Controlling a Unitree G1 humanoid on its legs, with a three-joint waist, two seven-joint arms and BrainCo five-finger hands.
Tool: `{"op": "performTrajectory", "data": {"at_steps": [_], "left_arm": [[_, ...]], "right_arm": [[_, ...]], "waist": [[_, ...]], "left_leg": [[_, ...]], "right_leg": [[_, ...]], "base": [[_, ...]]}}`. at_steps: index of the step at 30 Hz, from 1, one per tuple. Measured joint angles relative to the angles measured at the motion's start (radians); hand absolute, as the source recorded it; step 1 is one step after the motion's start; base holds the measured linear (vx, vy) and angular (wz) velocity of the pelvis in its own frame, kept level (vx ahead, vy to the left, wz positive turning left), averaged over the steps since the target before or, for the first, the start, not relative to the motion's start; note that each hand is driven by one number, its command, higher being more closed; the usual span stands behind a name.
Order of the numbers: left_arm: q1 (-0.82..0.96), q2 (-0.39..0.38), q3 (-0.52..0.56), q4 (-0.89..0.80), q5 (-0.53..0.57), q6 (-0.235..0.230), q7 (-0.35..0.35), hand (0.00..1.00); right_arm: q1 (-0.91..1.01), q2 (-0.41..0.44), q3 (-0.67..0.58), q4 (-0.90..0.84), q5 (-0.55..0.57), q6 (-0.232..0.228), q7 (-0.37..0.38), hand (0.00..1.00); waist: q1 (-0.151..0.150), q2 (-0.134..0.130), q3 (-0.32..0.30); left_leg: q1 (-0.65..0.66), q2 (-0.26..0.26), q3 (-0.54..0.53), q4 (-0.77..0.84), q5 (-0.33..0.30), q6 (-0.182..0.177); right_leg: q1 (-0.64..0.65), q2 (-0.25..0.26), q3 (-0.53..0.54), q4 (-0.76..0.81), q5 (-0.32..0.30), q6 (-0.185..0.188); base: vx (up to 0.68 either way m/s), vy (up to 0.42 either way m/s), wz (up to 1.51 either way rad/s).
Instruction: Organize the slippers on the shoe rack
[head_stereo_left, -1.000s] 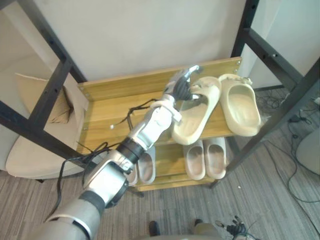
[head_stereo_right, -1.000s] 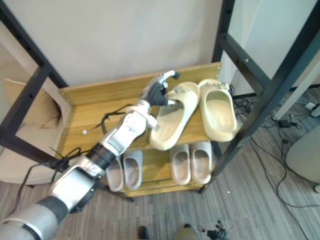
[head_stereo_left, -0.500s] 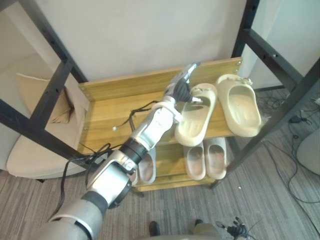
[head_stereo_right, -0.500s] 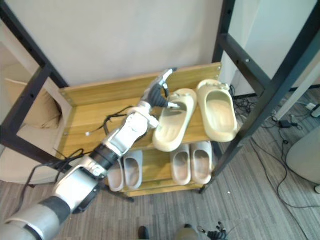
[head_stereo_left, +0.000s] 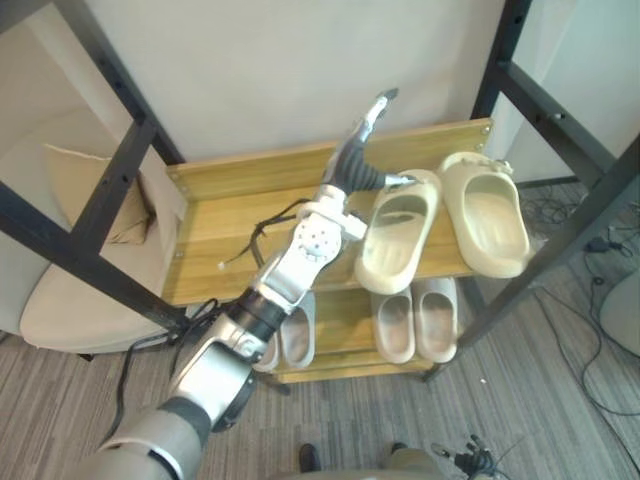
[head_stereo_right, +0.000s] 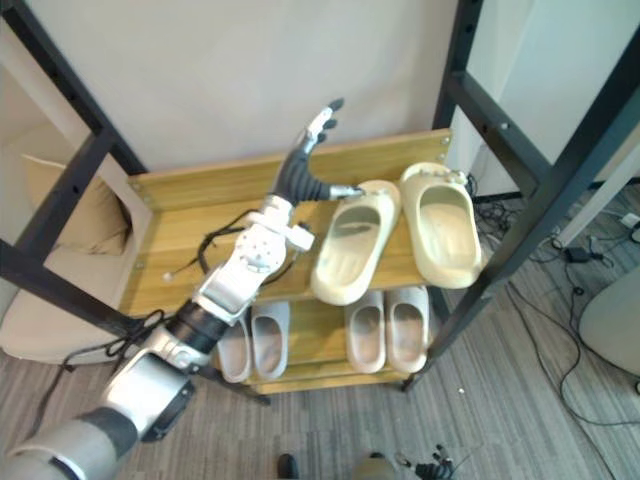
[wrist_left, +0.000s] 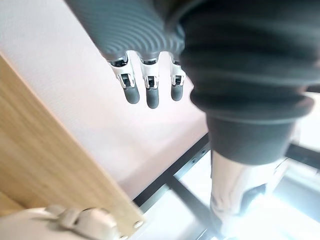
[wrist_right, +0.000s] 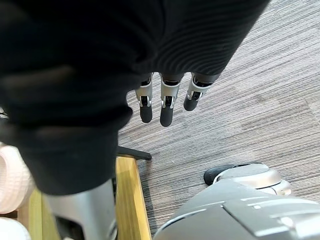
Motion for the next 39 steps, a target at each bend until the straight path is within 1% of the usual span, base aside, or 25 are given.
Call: {"op": "performTrajectory", "data": {"at_steps": [3,5,7,8,10,11,13,14,16,18,20,22,24,26,28,32,34,39], "left_arm": [[0.076,0.003,0.041,-0.102,-0.039,-0.005,0.001,0.0],[0.142,0.009,0.055,-0.169,-0.07,-0.023,0.001,0.0],[0.228,0.013,0.059,-0.252,-0.121,-0.042,0.001,0.0],[0.244,0.013,0.06,-0.267,-0.13,-0.044,0.0,0.0],[0.338,0.009,0.059,-0.333,-0.176,-0.052,-0.004,0.0],[0.353,0.008,0.059,-0.339,-0.186,-0.053,-0.007,0.0],[0.414,0.002,0.06,-0.362,-0.242,-0.062,-0.024,0.0],[0.434,0.0,0.059,-0.37,-0.258,-0.063,-0.027,0.0],[0.522,-0.004,0.041,-0.395,-0.317,-0.064,-0.055,0.0],[0.549,-0.004,0.024,-0.396,-0.342,-0.063,-0.079,0.0],[0.572,-0.013,0.02,-0.397,-0.373,-0.063,-0.104,0.0],[0.592,-0.008,0.019,-0.397,-0.389,-0.063,-0.112,0.0],[0.609,-0.006,0.01,-0.396,-0.41,-0.06,-0.126,0.0],[0.623,-0.003,-0.012,-0.394,-0.419,-0.057,-0.135,0.0],[0.626,-0.002,-0.043,-0.373,-0.432,-0.055,-0.159,0.0],[0.627,-0.003,-0.064,-0.329,-0.448,-0.037,-0.172,0.0],[0.627,-0.003,-0.093,-0.294,-0.448,-0.027,-0.189,0.0],[0.627,-0.005,-0.131,-0.243,-0.448,-0.013,-0.197,0.0]], "right_arm": [[-0.004,-0.004,0.0,0.025,-0.006,0.001,0.001,0.0],[-0.01,-0.012,0.011,0.049,-0.008,0.001,0.002,0.0],[-0.009,-0.024,0.035,0.059,-0.01,0.001,0.002,0.0],[-0.01,-0.025,0.037,0.06,-0.01,0.001,0.002,0.0],[-0.014,-0.031,0.039,0.082,-0.011,0.001,0.002,0.0],[-0.013,-0.031,0.039,0.084,-0.011,0.001,0.002,0.0],[-0.013,-0.032,0.046,0.09,-0.017,0.001,0.002,0.0],[-0.013,-0.032,0.053,0.091,-0.017,0.001,0.003,0.0],[-0.011,-0.034,0.072,0.093,-0.019,0.002,0.003,0.0],[-0.008,-0.033,0.074,0.096,-0.019,0.003,0.004,0.0],[-0.007,-0.033,0.08,0.1,-0.02,0.006,0.007,0.0],[-0.006,-0.033,0.09,0.101,-0.02,0.009,0.008,0.0],[-0.005,-0.035,0.109,0.101,-0.02,0.01,0.008,0.0],[-0.006,-0.033,0.109,0.101,-0.02,0.01,0.008,0.0],[-0.005,-0.032,0.116,0.101,-0.021,0.011,0.008,0.0],[-0.012,-0.033,0.128,0.101,-0.024,0.011,0.008,0.0],[-0.012,-0.032,0.13,0.101,-0.027,0.011,0.008,0.0],[-0.013,-0.031,0.148,0.099,-0.027,0.011,0.004,0.0]], "waist": [[0.004,0.002,-0.004],[0.011,0.001,-0.013],[0.03,0.001,-0.017],[0.032,0.001,-0.018],[0.038,-0.003,-0.025],[0.04,-0.004,-0.027],[0.055,-0.009,-0.03],[0.057,-0.011,-0.031],[0.059,-0.02,-0.043],[0.059,-0.027,-0.048],[0.072,-0.039,-0.055],[0.076,-0.046,-0.062],[0.077,-0.048,-0.07],[0.077,-0.052,-0.071],[0.081,-0.065,-0.069],[0.084,-0.069,-0.068],[0.084,-0.075,-0.065],[0.083,-0.088,-0.06]], "left_leg": [[0.002,-0.002,-0.017,0.0,0.002,0.001],[0.003,-0.002,-0.018,0.0,0.002,0.001],[0.005,-0.002,-0.027,0.0,0.002,0.001],[0.005,-0.003,-0.028,0.0,0.002,0.002],[0.005,-0.005,-0.043,0.0,0.006,0.002],[0.004,-0.005,-0.043,0.0,0.007,0.002],[0.004,-0.005,-0.046,0.0,0.01,0.003],[0.004,-0.005,-0.047,0.0,0.011,0.004],[0.006,-0.007,-0.062,0.0,0.012,0.004],[0.008,-0.008,-0.07,0.0,0.013,0.004],[0.012,-0.008,-0.073,0.0,0.014,0.004],[0.014,-0.008,-0.073,-0.001,0.014,0.004],[0.014,-0.007,-0.075,-0.001,0.014,0.004],[0.02,-0.006,-0.087,-0.001,0.014,0.003],[0.03,-0.005,-0.097,-0.002,0.014,0.003],[0.031,-0.003,-0.098,-0.006,0.013,0.002],[0.03,0.001,-0.098,-0.006,0.012,0.0],[0.031,0.01,-0.097,-0.006,0.009,-0.005]], "right_leg": [[0.015,0.0,-0.011,-0.008,0.0,0.0],[0.017,0.0,-0.012,-0.01,0.0,0.0],[0.021,0.0,-0.014,-0.01,0.0,0.0],[0.022,-0.001,-0.015,-0.01,0.0,0.0],[0.032,-0.003,-0.033,-0.014,0.0,0.0],[0.032,-0.003,-0.034,-0.014,0.0,0.0],[0.034,-0.004,-0.038,-0.014,0.0,0.0],[0.035,-0.004,-0.039,-0.014,0.0,0.0],[0.046,-0.006,-0.052,-0.016,0.0,0.0],[0.054,-0.007,-0.06,-0.021,0.0,0.0],[0.065,-0.006,-0.064,-0.026,0.0,0.0],[0.067,-0.005,-0.064,-0.032,0.001,0.001],[0.069,-0.003,-0.069,-0.043,0.003,0.001],[0.086,-0.002,-0.084,-0.055,0.007,0.0],[0.109,0.001,-0.097,-0.077,0.007,0.0],[0.116,0.003,-0.103,-0.088,0.008,-0.001],[0.121,0.008,-0.108,-0.101,0.013,-0.004],[0.131,0.019,-0.11,-0.115,0.024,-0.01]], "base": [[0.0,-0.012,0.14],[0.0,-0.002,0.04],[0.0,-0.01,0.04],[-0.01,-0.008,0.13],[-0.02,-0.007,0.19],[-0.02,-0.004,0.12],[-0.02,-0.004,0.07],[-0.03,-0.002,0.08],[-0.01,-0.003,0.14],[0.0,-0.006,0.16],[-0.02,-0.003,0.08],[0.0,0.0,0.0],[0.01,-0.007,0.04],[0.01,-0.014,0.15],[-0.01,-0.015,0.15],[0.0,-0.005,0.01],[0.0,0.0,0.0],[0.0,0.0,0.0]]}}
